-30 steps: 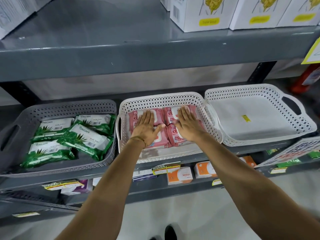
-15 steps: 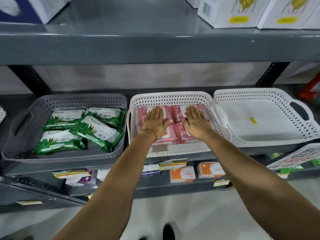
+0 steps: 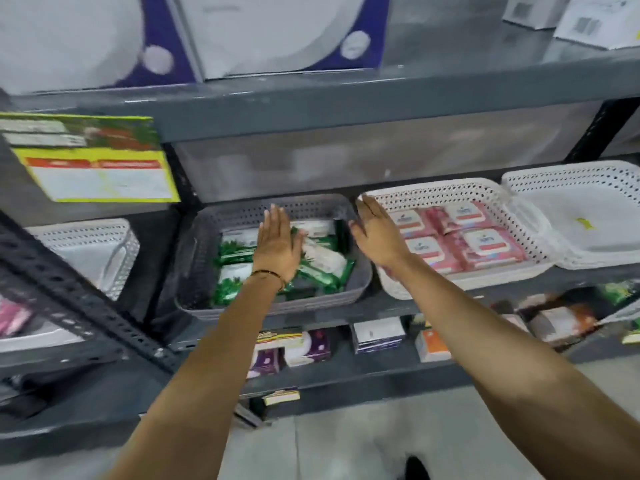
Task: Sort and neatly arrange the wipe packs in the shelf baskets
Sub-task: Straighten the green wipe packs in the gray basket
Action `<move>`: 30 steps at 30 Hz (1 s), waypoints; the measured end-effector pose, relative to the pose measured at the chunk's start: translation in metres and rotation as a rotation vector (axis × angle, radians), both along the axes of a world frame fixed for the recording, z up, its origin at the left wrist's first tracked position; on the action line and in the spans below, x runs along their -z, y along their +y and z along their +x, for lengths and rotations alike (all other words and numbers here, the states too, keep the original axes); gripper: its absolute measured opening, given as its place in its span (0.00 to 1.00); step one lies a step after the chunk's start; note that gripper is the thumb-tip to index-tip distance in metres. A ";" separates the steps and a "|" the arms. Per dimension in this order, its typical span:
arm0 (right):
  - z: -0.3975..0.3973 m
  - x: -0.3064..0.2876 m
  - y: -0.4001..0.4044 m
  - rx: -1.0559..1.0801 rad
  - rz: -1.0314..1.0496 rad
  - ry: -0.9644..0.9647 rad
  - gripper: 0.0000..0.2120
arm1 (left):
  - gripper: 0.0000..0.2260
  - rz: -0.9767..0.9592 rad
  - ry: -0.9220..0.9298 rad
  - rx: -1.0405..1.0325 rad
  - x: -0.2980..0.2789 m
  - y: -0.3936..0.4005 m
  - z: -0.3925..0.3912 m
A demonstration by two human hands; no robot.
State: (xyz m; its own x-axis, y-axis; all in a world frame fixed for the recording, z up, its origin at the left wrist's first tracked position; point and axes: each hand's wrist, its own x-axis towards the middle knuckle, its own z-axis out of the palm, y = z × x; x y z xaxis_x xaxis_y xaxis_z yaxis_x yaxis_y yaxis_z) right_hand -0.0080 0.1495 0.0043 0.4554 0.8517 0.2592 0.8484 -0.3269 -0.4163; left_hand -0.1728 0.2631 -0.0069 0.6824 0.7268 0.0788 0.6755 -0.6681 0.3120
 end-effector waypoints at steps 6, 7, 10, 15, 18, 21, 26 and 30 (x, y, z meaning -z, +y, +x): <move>-0.073 0.005 0.025 -0.112 -0.261 0.092 0.31 | 0.29 -0.216 0.136 0.057 0.007 0.039 -0.086; -0.078 0.006 0.026 -0.120 -0.313 0.112 0.35 | 0.30 -0.264 0.148 0.083 0.007 0.040 -0.092; -0.089 0.010 0.030 -0.098 -0.385 0.156 0.42 | 0.38 -0.272 0.223 0.153 0.010 0.042 -0.101; -0.089 0.013 0.038 -0.082 -0.414 0.179 0.41 | 0.36 -0.133 0.270 0.180 0.013 0.045 -0.103; -0.086 0.014 0.035 -0.130 -0.494 0.159 0.39 | 0.34 -0.095 0.282 0.200 0.010 0.049 -0.108; -0.084 0.016 0.030 -0.170 -0.553 0.106 0.38 | 0.34 -0.096 0.276 0.186 0.011 0.051 -0.113; -0.083 0.018 0.029 -0.197 -0.528 0.106 0.38 | 0.34 -0.091 0.273 0.167 0.011 0.050 -0.112; -0.084 0.022 0.028 -0.211 -0.498 0.092 0.36 | 0.34 -0.109 0.260 0.172 0.011 0.051 -0.112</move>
